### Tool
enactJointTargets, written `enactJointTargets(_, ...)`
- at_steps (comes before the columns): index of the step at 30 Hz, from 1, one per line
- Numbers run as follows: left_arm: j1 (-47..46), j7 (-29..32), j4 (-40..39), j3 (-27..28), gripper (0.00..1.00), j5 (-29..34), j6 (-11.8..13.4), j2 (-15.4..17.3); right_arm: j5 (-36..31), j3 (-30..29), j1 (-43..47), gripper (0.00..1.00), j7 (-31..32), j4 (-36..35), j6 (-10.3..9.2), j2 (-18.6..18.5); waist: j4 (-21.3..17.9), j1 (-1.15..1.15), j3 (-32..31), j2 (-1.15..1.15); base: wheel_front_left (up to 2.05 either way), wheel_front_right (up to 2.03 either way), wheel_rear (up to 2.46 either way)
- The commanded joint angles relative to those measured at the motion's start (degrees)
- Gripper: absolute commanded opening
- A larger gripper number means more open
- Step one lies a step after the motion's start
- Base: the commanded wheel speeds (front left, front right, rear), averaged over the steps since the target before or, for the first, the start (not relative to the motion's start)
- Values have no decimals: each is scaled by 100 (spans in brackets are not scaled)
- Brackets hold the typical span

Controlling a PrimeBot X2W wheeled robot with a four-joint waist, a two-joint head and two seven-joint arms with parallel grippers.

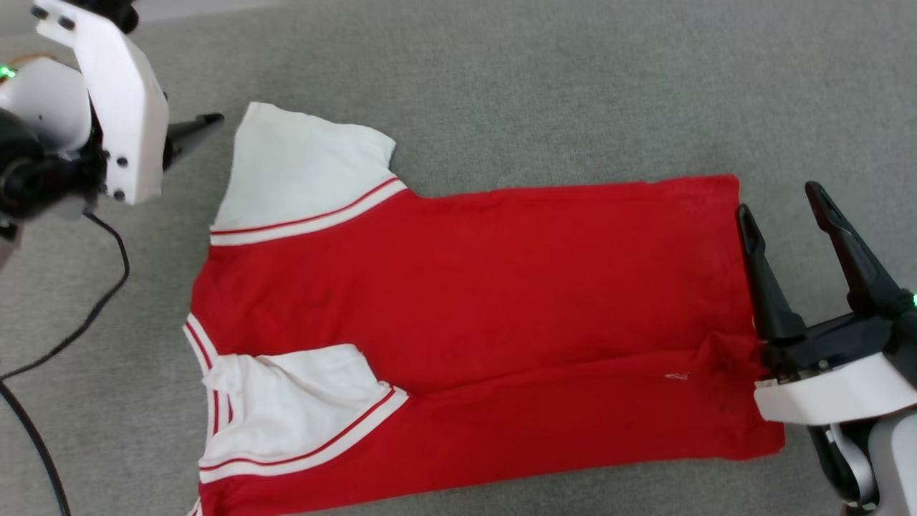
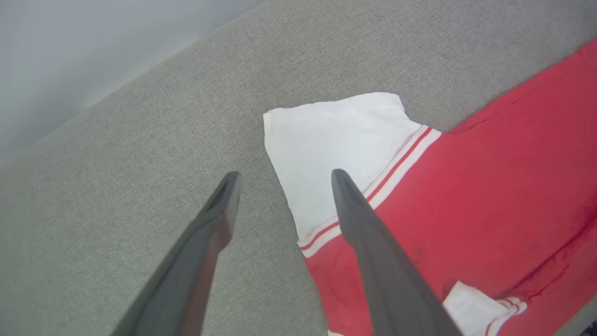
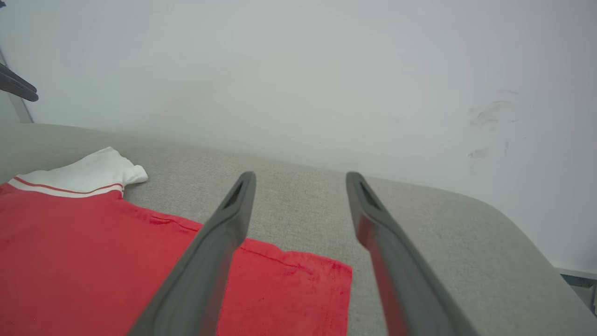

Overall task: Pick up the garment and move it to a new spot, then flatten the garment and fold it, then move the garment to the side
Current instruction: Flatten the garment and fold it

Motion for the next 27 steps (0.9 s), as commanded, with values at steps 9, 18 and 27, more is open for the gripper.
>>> enactJointTargets(9,-1144,1379,574,-44,100,-81,191,-218,-297,204,-279,100,-184,-106,-4,217,-449,-1,972,0,0,0,0)
enactJointTargets(18,-1375,1845,1056,-308,100,143,247,-370,-432,328,-570,100,-268,-49,-4,277,-640,-1,1359,0,0,0,0)
enactJointTargets(27,-1100,1806,1182,-517,0,204,33,-379,-459,145,-743,100,-310,78,-4,204,-587,-1,1215,0,0,0,0)
